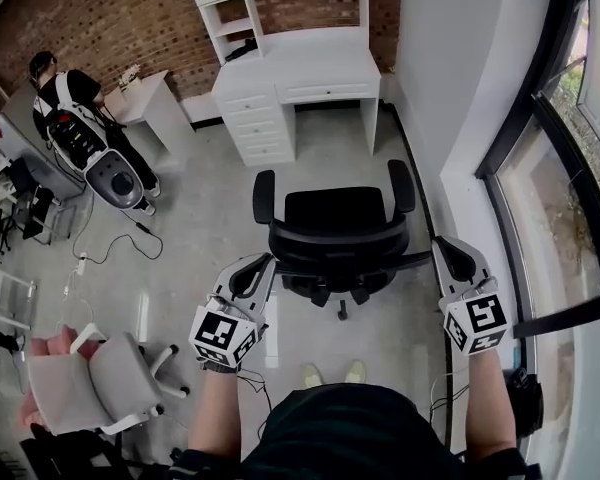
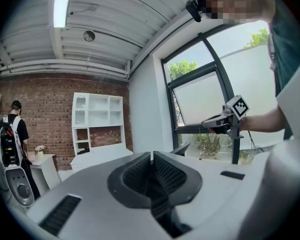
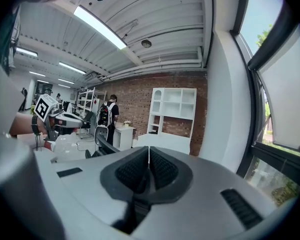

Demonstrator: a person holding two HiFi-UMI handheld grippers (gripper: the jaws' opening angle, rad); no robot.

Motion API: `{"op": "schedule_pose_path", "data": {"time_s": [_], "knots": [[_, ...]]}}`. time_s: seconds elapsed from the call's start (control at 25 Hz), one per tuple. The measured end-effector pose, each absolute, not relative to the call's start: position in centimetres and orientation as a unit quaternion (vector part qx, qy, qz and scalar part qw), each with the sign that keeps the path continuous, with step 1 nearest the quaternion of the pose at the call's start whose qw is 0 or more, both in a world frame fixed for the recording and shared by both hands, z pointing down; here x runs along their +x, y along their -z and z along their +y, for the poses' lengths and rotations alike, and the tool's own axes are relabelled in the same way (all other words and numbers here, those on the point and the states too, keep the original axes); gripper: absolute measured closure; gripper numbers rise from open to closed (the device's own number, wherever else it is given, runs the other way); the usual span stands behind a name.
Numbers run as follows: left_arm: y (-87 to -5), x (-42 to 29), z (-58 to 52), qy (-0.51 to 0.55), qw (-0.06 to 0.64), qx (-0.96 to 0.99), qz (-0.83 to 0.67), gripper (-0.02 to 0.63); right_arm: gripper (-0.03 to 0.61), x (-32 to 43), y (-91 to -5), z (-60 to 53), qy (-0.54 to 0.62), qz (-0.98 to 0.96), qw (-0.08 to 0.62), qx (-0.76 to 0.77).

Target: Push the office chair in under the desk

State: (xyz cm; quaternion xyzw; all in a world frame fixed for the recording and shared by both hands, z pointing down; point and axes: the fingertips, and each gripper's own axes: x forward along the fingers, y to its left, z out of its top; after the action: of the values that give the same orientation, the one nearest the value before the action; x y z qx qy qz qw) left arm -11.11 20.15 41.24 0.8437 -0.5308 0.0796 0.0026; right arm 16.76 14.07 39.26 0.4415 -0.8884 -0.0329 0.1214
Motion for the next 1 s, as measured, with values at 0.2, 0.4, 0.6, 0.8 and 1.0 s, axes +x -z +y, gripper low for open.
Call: {"op": "schedule_pose_path", "data": {"time_s": [0.2, 0.4, 0.6, 0.8, 1.0], "knots": [[-43.8, -11.2, 21.2, -0.108, 0.012, 0.838, -0.535, 0.606, 0.574, 18.0, -41.6, 14.3, 0.032, -0.893, 0.141, 0.425], [-45.4, -10.6, 22.0, -0.141, 0.009, 0.826, -0.546, 0.606, 0.574, 18.4, -43.4, 14.4, 0.038, -0.903, 0.156, 0.398], [-46.8, -10.8, 22.6, -0.161, 0.014, 0.820, -0.550, 0.606, 0.574, 17.6, -45.8, 14.6, 0.036, -0.910, 0.174, 0.374], [-48.1, -10.5, 22.1, -0.208, -0.006, 0.825, -0.526, 0.590, 0.572, 17.4, -47.9, 14.5, 0.046, -0.914, 0.208, 0.346], [-50.3, -10.4, 21.1, -0.288, -0.035, 0.828, -0.480, 0.522, 0.569, 16.2, -50.0, 14.5, 0.089, -0.910, 0.254, 0.314]]}}
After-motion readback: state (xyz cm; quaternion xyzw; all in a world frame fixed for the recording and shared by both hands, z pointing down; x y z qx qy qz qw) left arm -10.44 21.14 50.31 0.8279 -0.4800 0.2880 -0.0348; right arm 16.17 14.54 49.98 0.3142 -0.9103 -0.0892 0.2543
